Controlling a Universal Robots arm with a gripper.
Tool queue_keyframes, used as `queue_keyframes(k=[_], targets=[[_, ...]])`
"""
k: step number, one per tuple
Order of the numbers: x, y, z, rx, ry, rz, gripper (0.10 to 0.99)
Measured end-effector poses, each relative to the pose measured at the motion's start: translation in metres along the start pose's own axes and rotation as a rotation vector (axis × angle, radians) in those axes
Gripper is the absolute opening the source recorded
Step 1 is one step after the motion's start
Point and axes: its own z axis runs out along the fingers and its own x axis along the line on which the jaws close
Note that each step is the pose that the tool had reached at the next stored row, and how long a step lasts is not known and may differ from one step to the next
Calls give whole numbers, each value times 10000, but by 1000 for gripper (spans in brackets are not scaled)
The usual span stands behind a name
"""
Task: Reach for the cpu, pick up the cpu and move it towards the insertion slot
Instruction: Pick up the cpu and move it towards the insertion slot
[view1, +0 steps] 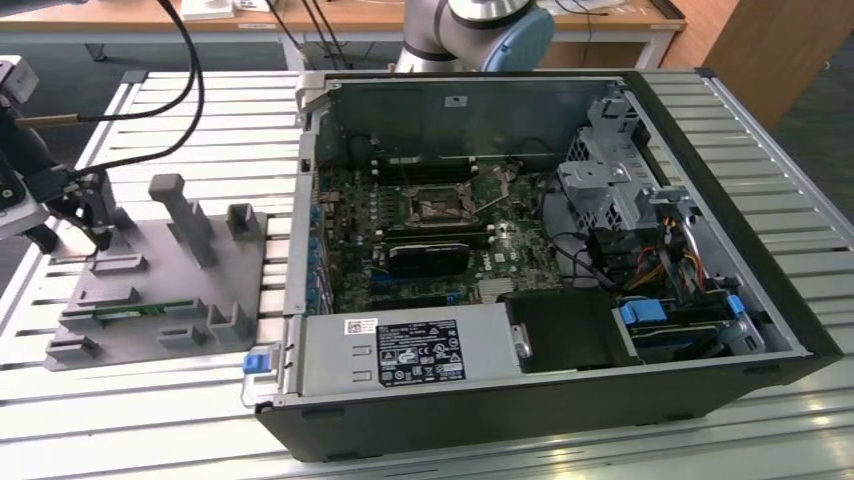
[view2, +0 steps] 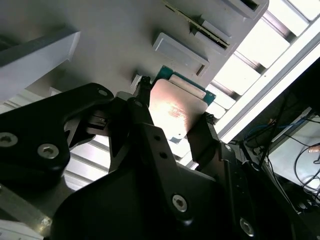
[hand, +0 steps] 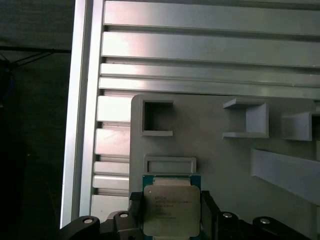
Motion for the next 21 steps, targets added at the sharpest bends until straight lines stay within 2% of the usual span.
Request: queue_keyframes(k=[13,21], targets=[[1,29,-192,0,-1,0,545],[2,48,-360,-1,-1,0,545]])
